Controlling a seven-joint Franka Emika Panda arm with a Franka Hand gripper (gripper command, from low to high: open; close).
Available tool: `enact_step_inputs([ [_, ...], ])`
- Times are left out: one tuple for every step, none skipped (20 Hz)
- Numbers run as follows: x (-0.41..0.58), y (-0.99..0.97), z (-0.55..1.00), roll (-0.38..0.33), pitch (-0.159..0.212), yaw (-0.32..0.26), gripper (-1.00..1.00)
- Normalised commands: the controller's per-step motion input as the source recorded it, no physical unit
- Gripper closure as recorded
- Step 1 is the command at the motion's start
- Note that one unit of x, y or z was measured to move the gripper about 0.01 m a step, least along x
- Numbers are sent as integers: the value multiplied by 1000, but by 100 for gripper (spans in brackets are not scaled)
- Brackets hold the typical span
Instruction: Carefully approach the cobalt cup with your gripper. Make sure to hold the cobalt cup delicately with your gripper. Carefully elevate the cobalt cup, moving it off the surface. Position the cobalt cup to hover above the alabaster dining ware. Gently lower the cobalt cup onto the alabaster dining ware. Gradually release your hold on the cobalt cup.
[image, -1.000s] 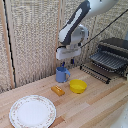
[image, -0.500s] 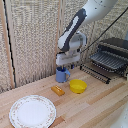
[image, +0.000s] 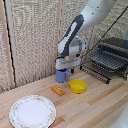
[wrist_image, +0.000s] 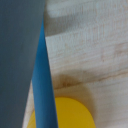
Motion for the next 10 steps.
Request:
enact_step_inputs([
  [0, 89, -86, 0, -5, -9, 100],
  [0, 100, -69, -1, -9, -6, 100],
  [0, 69, -17, 0, -19, -9, 100],
  [-6, 60, 0, 0, -41, -11, 100],
  [-31, 106, 0, -3, -81, -15, 100],
  [-49, 106, 34, 0, -109, -63, 100],
  [-37, 103, 86, 0, -97, -85, 100],
  [-31, 137, 131, 0, -86, -110, 100],
  [-14, 151, 174, 0, -63, -122, 100],
  [0, 37, 180, 0, -36, -128, 100],
])
